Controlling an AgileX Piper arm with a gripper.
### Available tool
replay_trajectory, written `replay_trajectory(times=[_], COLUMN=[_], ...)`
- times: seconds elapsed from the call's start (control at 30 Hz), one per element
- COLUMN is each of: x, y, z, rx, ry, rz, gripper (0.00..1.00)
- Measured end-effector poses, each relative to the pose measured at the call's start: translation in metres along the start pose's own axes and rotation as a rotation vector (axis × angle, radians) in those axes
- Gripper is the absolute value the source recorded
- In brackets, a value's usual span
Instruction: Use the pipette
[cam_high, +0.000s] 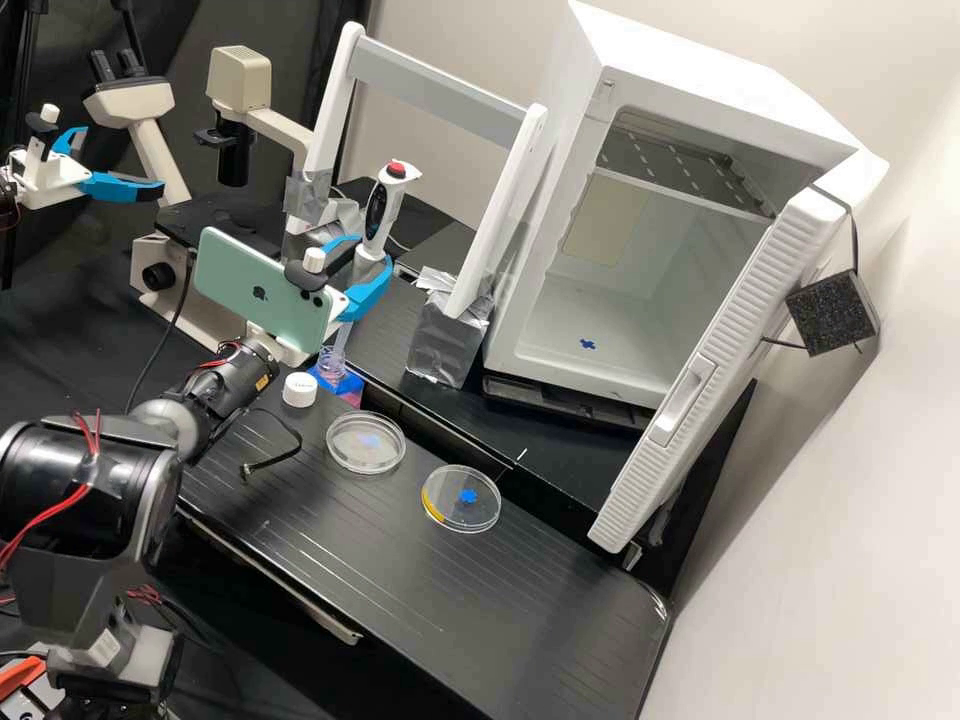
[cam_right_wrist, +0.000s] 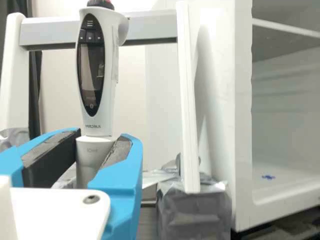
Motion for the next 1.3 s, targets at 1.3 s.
replay_trajectory(times=[1.3], x=[-0.009], y=[0.017], z=[-0.034], rx=[-0.031], ry=[0.104], rz=[0.062], gripper=[0.00])
